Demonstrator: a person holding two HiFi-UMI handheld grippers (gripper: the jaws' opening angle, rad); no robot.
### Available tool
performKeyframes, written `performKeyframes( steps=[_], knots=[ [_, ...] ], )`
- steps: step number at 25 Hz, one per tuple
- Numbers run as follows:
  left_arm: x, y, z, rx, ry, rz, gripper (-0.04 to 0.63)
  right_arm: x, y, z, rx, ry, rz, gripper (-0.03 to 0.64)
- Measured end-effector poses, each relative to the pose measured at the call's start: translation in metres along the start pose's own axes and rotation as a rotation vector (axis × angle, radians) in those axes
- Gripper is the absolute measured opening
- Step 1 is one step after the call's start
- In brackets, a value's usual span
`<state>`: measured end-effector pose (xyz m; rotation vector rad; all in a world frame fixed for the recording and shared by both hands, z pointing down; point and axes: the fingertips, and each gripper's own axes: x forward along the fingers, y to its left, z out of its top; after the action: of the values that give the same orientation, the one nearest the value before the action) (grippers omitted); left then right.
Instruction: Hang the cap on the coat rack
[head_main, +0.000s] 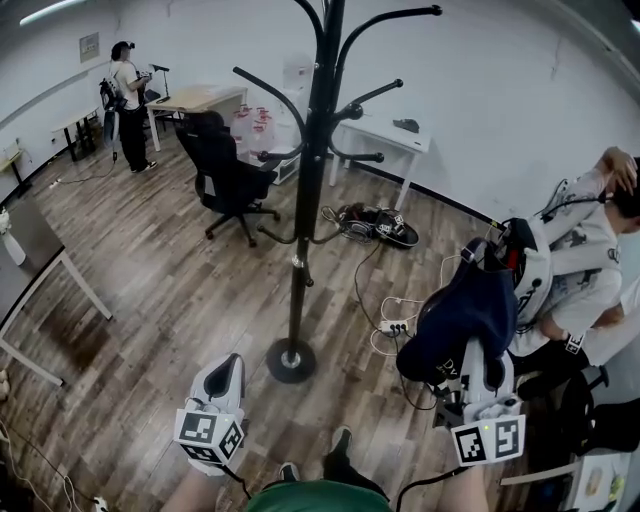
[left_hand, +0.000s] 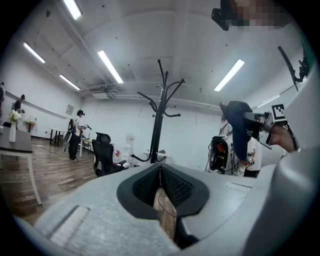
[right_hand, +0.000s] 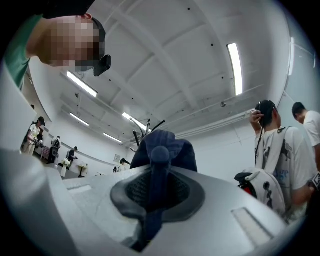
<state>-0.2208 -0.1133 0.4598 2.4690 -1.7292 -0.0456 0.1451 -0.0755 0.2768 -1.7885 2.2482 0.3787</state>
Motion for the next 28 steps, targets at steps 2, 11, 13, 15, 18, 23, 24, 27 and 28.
performKeyframes(
  steps=[2,11,13,15,18,23,24,27,28],
  knots=[
    [0.004,0.006,0.002,0.008,-0.004,0.025,0.014,0.012,-0.003,-0.006,0.012,-0.006,0.018,0.020],
    [0.042,0.034,0.016,0.045,-0.033,0.170,0.014,0.091,-0.038,-0.024,0.071,-0.093,0.094,0.018],
    [0.056,0.030,0.019,0.047,-0.041,0.183,0.012,0.108,-0.050,-0.025,0.070,-0.108,0.110,0.018],
    [0.069,0.026,0.023,0.049,-0.048,0.189,0.014,0.124,-0.062,-0.023,0.065,-0.123,0.122,0.020],
    [0.089,0.023,0.029,0.058,-0.054,0.204,0.014,0.156,-0.078,-0.022,0.053,-0.152,0.141,0.018],
    [0.115,0.027,0.030,0.063,-0.043,0.258,0.014,0.210,-0.108,-0.033,0.014,-0.192,0.162,0.018],
    [0.117,0.029,0.030,0.065,-0.042,0.276,0.014,0.222,-0.113,-0.035,0.022,-0.206,0.185,0.018],
    [0.120,0.034,0.033,0.072,-0.043,0.322,0.014,0.253,-0.123,-0.037,0.094,-0.243,0.282,0.018],
    [0.120,0.035,0.035,0.074,-0.044,0.335,0.014,0.263,-0.127,-0.037,0.119,-0.248,0.308,0.018]
  ],
)
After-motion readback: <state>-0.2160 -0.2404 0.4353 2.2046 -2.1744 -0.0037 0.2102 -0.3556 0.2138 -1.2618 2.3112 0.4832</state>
